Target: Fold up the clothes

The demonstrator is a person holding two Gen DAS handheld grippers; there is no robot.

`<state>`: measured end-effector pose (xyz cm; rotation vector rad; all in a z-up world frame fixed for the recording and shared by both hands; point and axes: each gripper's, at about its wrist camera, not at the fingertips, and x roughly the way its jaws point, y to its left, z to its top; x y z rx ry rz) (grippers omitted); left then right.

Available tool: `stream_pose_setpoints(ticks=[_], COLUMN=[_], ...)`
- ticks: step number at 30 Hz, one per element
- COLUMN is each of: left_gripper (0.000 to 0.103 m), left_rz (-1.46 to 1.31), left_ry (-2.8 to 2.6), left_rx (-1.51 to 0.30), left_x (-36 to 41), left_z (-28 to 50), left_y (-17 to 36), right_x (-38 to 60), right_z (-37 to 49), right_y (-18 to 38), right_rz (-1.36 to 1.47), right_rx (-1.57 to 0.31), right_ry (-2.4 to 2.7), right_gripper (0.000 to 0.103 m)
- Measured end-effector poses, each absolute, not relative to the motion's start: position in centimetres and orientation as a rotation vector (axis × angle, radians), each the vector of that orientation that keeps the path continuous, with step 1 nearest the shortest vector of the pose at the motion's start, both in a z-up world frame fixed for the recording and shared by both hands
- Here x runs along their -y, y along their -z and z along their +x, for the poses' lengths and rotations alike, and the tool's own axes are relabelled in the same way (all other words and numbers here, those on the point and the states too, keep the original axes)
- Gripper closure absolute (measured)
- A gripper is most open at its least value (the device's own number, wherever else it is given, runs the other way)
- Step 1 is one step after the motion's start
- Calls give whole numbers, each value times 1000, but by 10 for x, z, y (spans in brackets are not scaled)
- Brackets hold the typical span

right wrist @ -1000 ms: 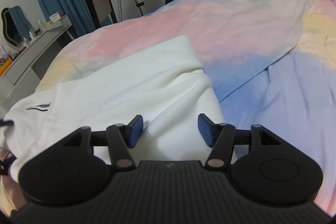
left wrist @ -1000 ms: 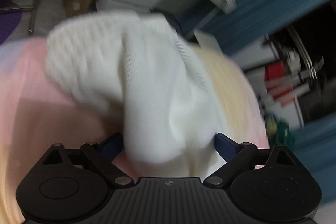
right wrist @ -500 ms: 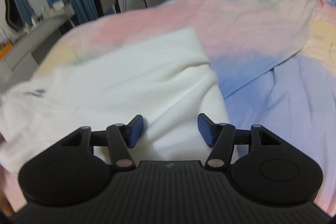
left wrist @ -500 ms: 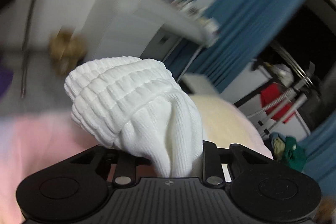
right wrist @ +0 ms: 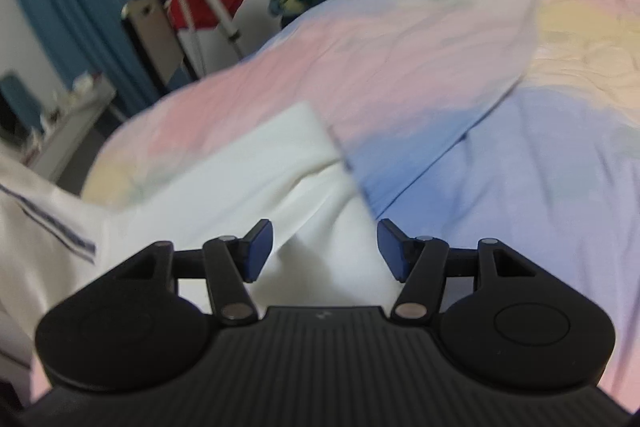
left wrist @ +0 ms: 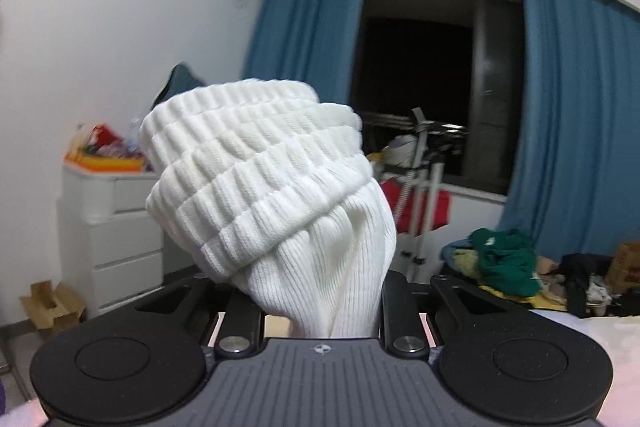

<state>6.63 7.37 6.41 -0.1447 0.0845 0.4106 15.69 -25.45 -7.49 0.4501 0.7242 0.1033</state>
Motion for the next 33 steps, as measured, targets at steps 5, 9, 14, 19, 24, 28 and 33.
stream_pose_setpoints(ticks=[5,9,14,19,24,28,33], left_gripper=[83,83,83,79,48,24,19], left_rz=[-69,24,179,324,469,564,636], left_ry=[-348,-288,-213,-134,-54,17,62], left_rx=[-56,-71,-156,-260,-364,-424,-480], left_x=[37,120,186,213,240,223,151], left_z=[78,87,102,113,123,94,59], left_y=[-62,-29,28,58,89,101,92], right_x=[291,311,337,337,332,323,319], right_z=[151,148,154,159,165,167,167], right_y=[56,47,53,62,68,71,76], right_rz=[536,494,610,653,699,767,829], right_rx=[-656,-559,-545,-566,-580,-577,-569], right_ry=[-59,42,57,14,-40,-132,-192], right_gripper=[43,41,40,40,40,40,40])
